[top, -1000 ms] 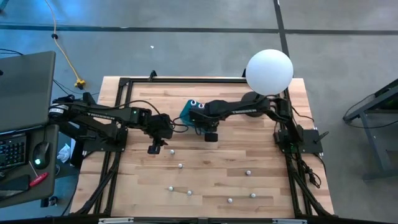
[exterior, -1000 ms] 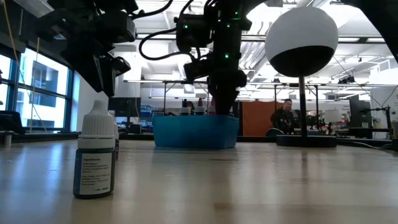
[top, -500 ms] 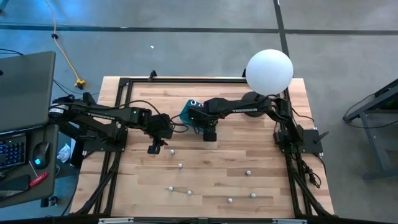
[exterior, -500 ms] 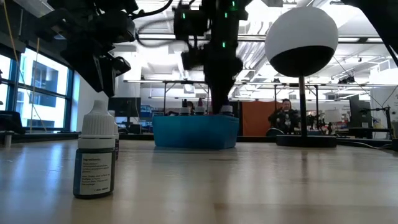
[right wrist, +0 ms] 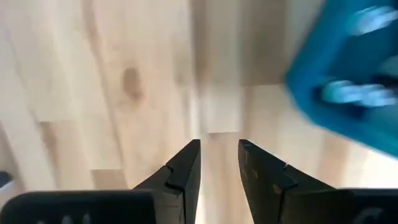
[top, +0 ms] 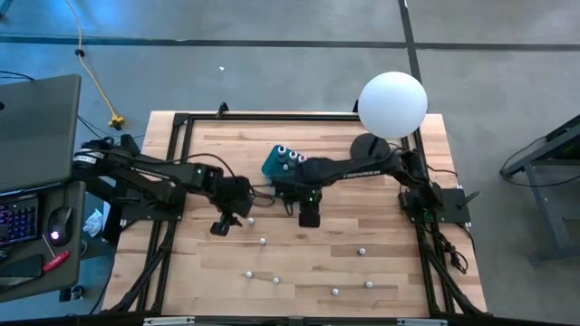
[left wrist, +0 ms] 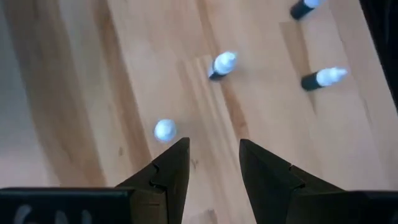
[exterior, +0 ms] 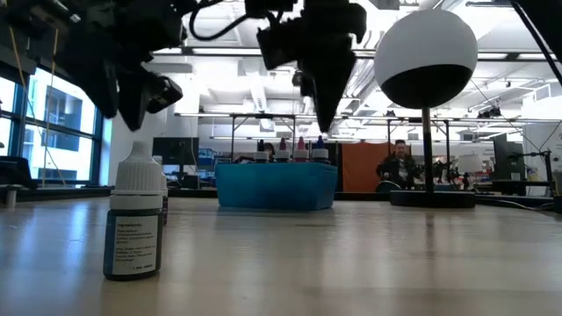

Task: Pick & Place food coloring
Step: Put the small blue food coloring bottle into the blue bin

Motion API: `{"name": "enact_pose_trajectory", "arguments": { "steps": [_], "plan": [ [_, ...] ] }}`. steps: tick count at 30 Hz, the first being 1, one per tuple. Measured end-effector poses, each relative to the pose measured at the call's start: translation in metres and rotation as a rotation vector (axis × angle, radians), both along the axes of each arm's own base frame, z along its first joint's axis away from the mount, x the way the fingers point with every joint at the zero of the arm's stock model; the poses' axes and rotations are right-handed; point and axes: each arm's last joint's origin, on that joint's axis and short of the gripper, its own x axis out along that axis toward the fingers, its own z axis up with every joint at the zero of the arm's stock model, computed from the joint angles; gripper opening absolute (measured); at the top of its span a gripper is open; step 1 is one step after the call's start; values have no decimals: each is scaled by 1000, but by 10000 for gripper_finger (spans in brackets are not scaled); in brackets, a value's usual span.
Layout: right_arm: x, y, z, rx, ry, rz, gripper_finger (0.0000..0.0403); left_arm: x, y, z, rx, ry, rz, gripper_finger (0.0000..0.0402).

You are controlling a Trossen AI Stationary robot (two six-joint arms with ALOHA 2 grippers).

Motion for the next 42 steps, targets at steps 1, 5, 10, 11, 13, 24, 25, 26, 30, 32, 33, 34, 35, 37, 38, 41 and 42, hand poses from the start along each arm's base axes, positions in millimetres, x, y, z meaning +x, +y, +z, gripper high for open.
{"name": "enact_pose_trajectory", "arguments": {
  "steps": [1, 5, 10, 11, 13, 24, 25, 26, 30, 32, 33, 34, 35, 37, 38, 41, 42],
  "plan": [
    [-1, 5, -7, 14, 7, 0, 98, 2, -3, -2, 25, 2, -3, 137],
    [-3, 23, -36, 39, 10, 32, 91, 8, -9, -15, 166, 27, 33, 137],
    [-9, 37, -65, 74, 9, -28, 82, 18, -7, -29, 184, 57, 55, 137],
    [-10, 39, -69, 81, 12, -43, 81, 20, -8, -32, 169, 61, 43, 137],
    [-14, 42, -76, 80, 33, -65, 78, 24, -10, -37, 132, 71, 22, 137],
    [-27, 46, -94, 55, 99, -79, 64, 39, -13, -67, 129, 132, 14, 135],
    [-27, 46, -94, 56, 98, -79, 62, 38, -13, -67, 128, 135, 13, 132],
    [-27, 46, -94, 55, 98, -78, 61, 38, -13, -66, 124, 134, 12, 128],
    [-27, 46, -94, 56, 102, -77, 54, 39, -13, -65, 115, 118, 10, 98],
    [-28, 46, -94, 54, 104, -76, 52, 39, -13, -64, 114, 114, 9, 81],
    [-28, 46, -94, 53, 110, -77, 50, 39, -13, -64, 115, 116, 9, 74],
    [-29, 46, -94, 54, 116, -77, 48, 39, -13, -64, 119, 122, 10, 69],
    [-30, 46, -93, 56, 124, -82, 46, 39, -13, -62, 129, 129, 12, 65],
    [-32, 46, -89, 73, 141, -101, 42, 42, -13, -56, 146, 136, 14, 64],
    [-35, 46, -86, 77, 154, -110, 39, 43, -13, -52, 161, 140, 19, 66],
    [-44, 44, -70, 48, 183, -129, 32, 49, -12, -35, 234, 143, 24, 75],
    [-48, 43, -63, 16, 182, -126, 29, 52, -11, -28, 265, 137, 17, 77]
  ]
}}
